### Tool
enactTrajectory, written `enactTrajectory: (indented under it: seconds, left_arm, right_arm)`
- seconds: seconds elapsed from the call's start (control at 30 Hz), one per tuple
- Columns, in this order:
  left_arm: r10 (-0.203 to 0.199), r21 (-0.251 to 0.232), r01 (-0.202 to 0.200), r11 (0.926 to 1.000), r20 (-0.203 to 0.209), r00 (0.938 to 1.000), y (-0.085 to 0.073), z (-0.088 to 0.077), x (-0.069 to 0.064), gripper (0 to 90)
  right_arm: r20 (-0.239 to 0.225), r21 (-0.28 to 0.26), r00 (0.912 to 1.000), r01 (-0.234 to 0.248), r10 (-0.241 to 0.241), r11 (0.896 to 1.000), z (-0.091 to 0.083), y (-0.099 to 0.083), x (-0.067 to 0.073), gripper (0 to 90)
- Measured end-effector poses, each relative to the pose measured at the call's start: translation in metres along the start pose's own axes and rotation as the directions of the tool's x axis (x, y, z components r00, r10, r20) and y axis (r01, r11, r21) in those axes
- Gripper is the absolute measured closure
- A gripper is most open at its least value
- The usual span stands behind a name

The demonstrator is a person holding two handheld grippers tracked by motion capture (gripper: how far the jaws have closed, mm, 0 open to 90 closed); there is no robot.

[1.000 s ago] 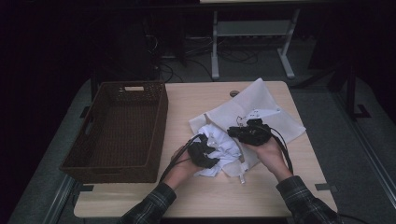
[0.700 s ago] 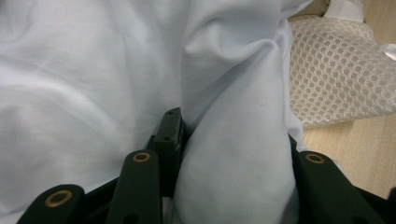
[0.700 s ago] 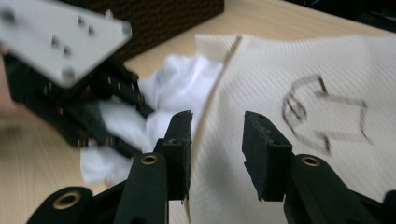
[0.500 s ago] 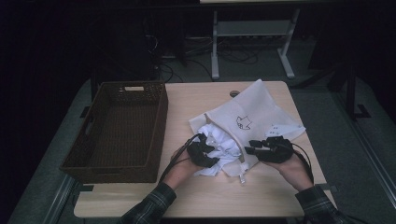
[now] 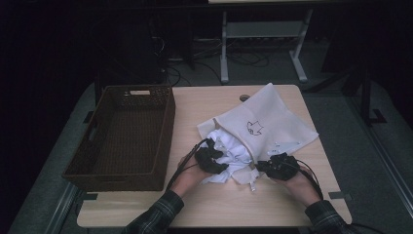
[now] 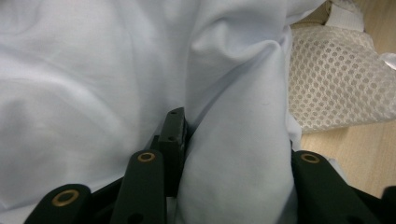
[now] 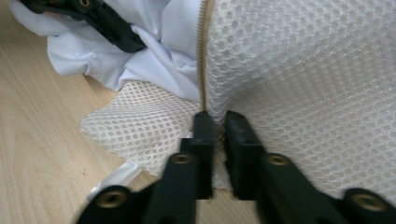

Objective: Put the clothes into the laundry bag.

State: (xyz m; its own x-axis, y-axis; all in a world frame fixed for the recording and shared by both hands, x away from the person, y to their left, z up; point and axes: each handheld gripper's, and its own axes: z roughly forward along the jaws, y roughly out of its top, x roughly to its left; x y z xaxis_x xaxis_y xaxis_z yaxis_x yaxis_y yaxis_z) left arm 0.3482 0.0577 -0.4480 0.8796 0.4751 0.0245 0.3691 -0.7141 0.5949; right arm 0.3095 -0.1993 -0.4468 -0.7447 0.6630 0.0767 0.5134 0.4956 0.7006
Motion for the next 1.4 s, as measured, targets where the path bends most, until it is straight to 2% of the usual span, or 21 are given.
enactTrajectory:
  seconds: [0.1, 0.27, 0.5, 0.6, 0.7, 0.87, 1.03, 1.23, 1.4]
  left_arm:
    - [-0.015, -0.008, 0.015, 0.9999, -0.005, 0.9999, 0.000, -0.001, 0.001, 65.3]
    - [-0.043, -0.042, 0.041, 0.9983, -0.030, 0.9987, 0.002, -0.005, 0.001, 71.7]
    - [-0.061, -0.059, 0.059, 0.9965, -0.045, 0.9971, 0.012, -0.011, 0.000, 74.6]
    - [-0.070, -0.068, 0.066, 0.9955, -0.048, 0.9964, 0.017, -0.013, -0.002, 75.0]
    - [-0.075, -0.072, 0.072, 0.9948, -0.046, 0.9961, 0.021, -0.011, -0.005, 75.0]
    - [-0.057, -0.060, 0.054, 0.9967, -0.044, 0.9974, 0.025, -0.004, -0.013, 74.6]
    - [-0.071, -0.070, 0.069, 0.9951, -0.024, 0.9972, 0.024, -0.002, -0.012, 73.2]
    - [-0.109, -0.084, 0.110, 0.9904, 0.017, 0.9939, 0.021, 0.001, -0.009, 69.1]
    - [-0.127, -0.095, 0.130, 0.9869, 0.044, 0.9910, 0.020, 0.002, -0.007, 62.3]
  right_arm:
    - [0.001, 0.001, 1.0000, 0.003, -0.003, 1.000, -0.002, 0.001, 0.001, 89.2]
    - [-0.020, -0.024, 0.9998, 0.001, -0.002, 1.000, -0.011, 0.004, 0.001, 89.8]
    - [-0.044, -0.048, 0.9984, 0.034, -0.037, 0.998, -0.017, 0.011, 0.009, 89.8]
    - [-0.051, -0.042, 0.9958, 0.074, -0.076, 0.996, -0.016, 0.016, 0.017, 89.8]
    - [-0.076, -0.057, 0.9918, 0.099, -0.103, 0.993, -0.014, 0.022, 0.026, 89.8]
    - [-0.100, -0.071, 0.9838, 0.142, -0.149, 0.987, -0.008, 0.034, 0.039, 89.8]
    - [-0.102, -0.068, 0.9846, 0.136, -0.142, 0.988, -0.009, 0.033, 0.039, 89.8]
    - [-0.103, -0.067, 0.9845, 0.136, -0.142, 0.988, -0.010, 0.032, 0.038, 89.8]
    - [-0.105, -0.066, 0.9845, 0.134, -0.141, 0.989, -0.010, 0.031, 0.037, 89.8]
